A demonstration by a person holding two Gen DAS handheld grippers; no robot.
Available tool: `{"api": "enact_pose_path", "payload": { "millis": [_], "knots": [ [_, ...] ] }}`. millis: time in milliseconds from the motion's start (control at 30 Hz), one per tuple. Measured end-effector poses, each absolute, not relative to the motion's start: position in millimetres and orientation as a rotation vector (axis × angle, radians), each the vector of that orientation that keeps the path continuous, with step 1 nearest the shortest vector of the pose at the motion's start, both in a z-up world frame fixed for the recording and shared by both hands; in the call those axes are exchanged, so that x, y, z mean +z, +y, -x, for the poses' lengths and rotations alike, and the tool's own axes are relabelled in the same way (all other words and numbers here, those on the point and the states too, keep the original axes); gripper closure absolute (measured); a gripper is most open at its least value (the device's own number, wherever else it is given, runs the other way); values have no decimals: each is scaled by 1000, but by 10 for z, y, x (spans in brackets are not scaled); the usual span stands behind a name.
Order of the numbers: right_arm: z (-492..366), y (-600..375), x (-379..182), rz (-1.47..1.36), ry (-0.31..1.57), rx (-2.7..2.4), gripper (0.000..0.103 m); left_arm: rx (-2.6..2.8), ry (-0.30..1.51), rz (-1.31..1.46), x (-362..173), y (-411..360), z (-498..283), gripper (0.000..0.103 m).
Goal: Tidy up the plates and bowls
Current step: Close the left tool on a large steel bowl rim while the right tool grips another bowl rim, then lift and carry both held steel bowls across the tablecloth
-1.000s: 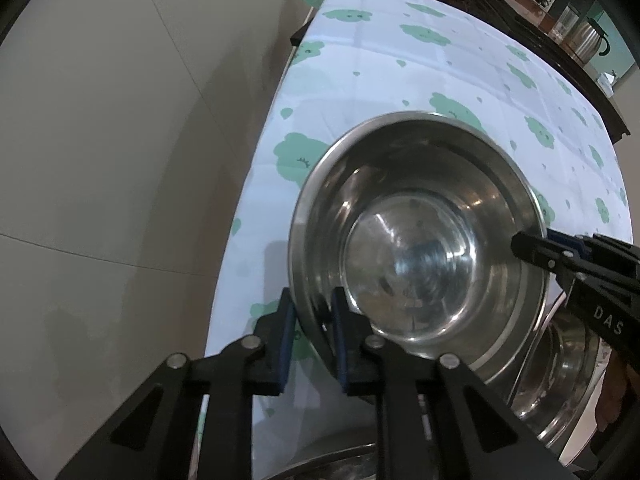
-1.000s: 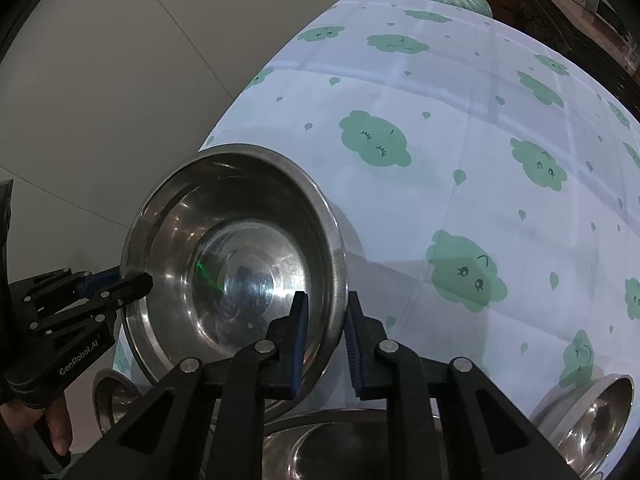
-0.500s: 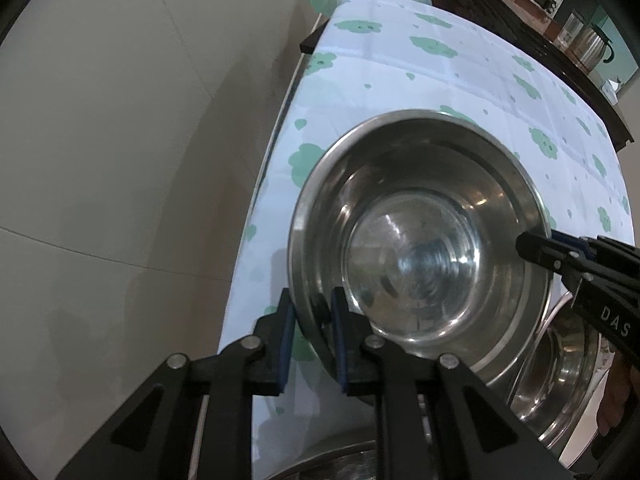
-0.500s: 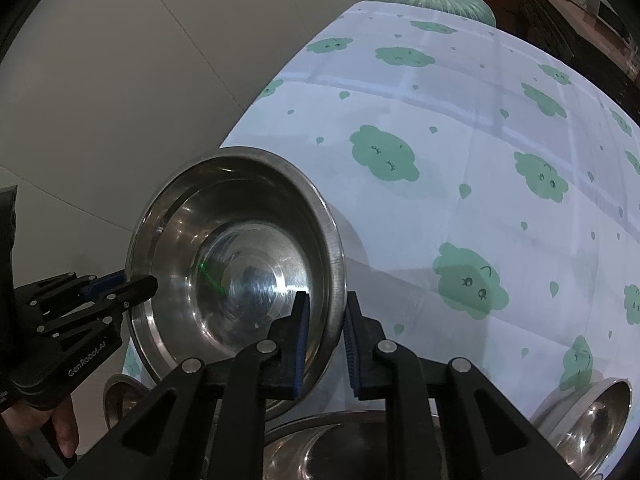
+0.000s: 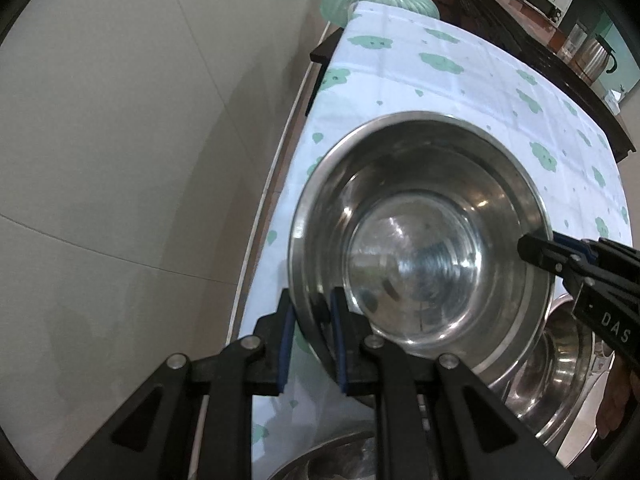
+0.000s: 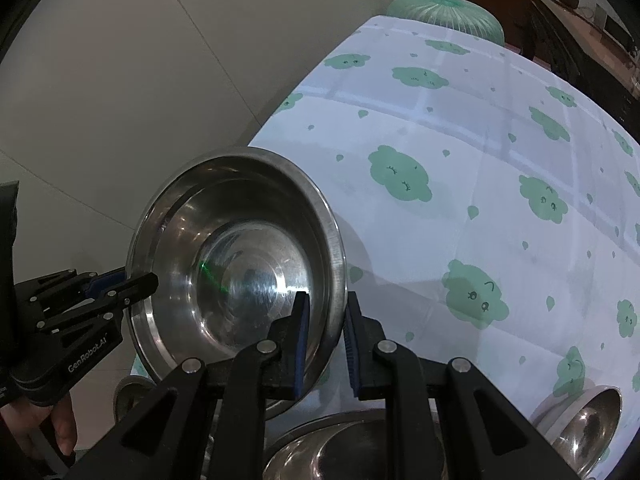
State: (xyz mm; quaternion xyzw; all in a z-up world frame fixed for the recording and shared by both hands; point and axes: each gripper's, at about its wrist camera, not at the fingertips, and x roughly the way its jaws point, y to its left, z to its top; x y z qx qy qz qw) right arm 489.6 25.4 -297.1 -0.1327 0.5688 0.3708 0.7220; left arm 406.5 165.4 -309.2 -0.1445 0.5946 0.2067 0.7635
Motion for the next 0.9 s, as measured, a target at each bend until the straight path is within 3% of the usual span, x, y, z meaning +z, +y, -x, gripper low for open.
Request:
{"api": "enact_pose_path", "payload": {
  "millis": [900],
  "knots": [
    [-4548, 264, -2696, 313, 1219, 850, 85, 479, 1254, 305, -2820, 1635, -3769, 89]
  ]
}}
